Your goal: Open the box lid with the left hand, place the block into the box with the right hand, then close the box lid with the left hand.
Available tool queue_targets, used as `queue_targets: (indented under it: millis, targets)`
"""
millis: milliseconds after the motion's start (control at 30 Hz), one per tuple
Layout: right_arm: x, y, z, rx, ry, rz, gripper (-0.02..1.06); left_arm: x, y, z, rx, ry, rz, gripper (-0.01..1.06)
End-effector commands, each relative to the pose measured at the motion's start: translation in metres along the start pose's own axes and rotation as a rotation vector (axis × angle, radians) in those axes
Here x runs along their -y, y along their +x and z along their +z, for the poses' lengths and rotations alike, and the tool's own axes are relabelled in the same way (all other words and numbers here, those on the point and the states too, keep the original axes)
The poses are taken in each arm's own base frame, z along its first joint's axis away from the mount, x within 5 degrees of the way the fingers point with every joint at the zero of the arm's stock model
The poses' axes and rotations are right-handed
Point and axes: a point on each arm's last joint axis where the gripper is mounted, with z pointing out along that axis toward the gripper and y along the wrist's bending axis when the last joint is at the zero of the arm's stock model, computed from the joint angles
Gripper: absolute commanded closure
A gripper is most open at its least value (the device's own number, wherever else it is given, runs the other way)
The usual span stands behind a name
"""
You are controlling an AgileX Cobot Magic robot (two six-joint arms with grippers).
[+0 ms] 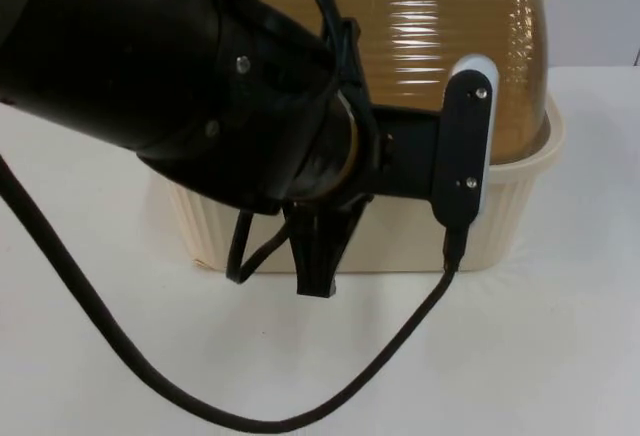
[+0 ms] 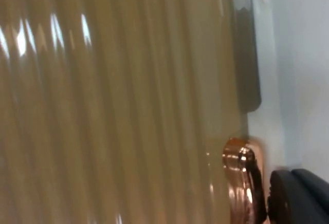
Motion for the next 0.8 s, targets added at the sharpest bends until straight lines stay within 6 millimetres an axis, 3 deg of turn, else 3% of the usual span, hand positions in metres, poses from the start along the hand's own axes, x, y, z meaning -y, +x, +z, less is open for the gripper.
queue_targets:
  millis: [0, 267, 767]
  targets:
    - [0.000, -0.001, -0.003, 0.007, -0.005, 0.008, -0.01, -0.005, 0.000, -0.002, 0.009, -0.014, -0.009, 1.05]
    - [0.000, -0.001, -0.003, 0.006, -0.008, 0.011, -0.01, -0.008, -0.001, -0.003, 0.011, -0.025, -0.010, 1.05]
    - [0.000, -0.001, -0.003, 0.004, -0.008, 0.011, -0.01, -0.045, -0.021, -0.013, 0.086, -0.088, -0.024, 1.05]
